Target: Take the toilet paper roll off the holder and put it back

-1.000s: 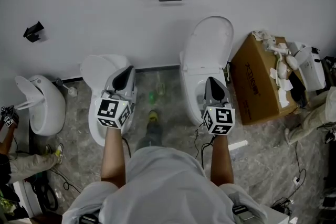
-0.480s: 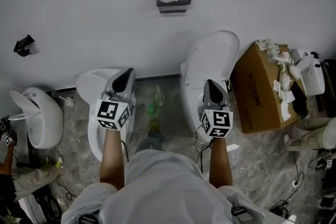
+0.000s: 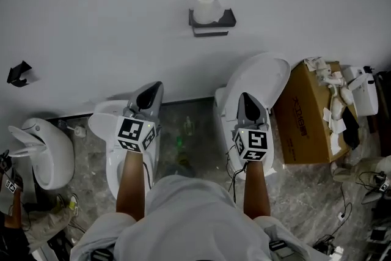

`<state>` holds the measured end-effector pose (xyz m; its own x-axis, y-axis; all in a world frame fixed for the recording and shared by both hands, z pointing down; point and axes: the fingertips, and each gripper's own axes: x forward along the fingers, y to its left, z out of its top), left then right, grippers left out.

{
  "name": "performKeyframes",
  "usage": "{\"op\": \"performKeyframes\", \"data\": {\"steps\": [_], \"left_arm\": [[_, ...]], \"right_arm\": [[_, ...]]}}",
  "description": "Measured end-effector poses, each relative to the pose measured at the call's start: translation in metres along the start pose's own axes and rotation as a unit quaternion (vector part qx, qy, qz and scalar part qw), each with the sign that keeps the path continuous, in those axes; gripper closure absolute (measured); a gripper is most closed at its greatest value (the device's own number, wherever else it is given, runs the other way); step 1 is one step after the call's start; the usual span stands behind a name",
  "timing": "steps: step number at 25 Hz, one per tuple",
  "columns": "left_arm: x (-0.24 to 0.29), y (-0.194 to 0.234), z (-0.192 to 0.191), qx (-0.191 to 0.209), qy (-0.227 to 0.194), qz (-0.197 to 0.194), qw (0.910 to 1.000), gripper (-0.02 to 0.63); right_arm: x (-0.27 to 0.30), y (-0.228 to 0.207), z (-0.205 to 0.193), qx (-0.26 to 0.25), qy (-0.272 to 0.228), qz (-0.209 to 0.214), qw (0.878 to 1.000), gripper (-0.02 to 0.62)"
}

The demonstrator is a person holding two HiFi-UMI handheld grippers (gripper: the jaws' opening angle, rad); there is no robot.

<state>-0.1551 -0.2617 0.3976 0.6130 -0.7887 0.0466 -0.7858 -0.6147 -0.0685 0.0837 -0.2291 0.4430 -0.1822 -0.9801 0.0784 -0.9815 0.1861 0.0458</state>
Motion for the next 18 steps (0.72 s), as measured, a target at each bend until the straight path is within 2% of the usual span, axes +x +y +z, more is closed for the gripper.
{"op": "performKeyframes", "data": {"steps": [7,18], "left_arm": [[0.041,0.041,0.0,-0.007,-0.006,-0.017,0.9998,0.606],[0.066,0.059,0.012,-0.008,-0.019,-0.03,0.9993,0.606]], "right_arm": [[0.053,0.008,0.009,-0.015,-0.003,-0.006,1.0,0.592],[0.08,0.006,0.025,-0.029,-0.001,-0.016,0.999,0.592]]}}
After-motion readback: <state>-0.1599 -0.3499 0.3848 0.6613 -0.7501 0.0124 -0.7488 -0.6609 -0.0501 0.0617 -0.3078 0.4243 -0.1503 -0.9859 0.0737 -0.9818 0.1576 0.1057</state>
